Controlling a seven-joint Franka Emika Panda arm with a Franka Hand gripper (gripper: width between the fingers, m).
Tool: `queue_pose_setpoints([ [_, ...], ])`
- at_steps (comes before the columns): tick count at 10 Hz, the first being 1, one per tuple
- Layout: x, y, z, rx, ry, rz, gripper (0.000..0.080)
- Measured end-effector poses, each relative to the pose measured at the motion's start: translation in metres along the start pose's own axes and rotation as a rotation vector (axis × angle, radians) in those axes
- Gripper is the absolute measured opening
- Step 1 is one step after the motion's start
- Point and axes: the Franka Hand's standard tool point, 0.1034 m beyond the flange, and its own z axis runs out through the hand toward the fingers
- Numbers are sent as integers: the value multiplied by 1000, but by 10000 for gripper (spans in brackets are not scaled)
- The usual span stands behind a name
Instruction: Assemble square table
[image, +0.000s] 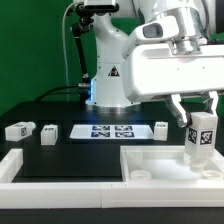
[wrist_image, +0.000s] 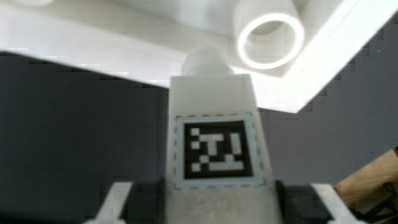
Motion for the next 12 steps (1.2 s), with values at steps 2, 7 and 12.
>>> queue_pose_setpoints([
  [2, -3, -12, 2, 11, -9, 22, 291],
  [7, -8, -18, 8, 16, -16, 38, 291],
  [12, -16, -22, 17, 17, -23, 54, 291],
])
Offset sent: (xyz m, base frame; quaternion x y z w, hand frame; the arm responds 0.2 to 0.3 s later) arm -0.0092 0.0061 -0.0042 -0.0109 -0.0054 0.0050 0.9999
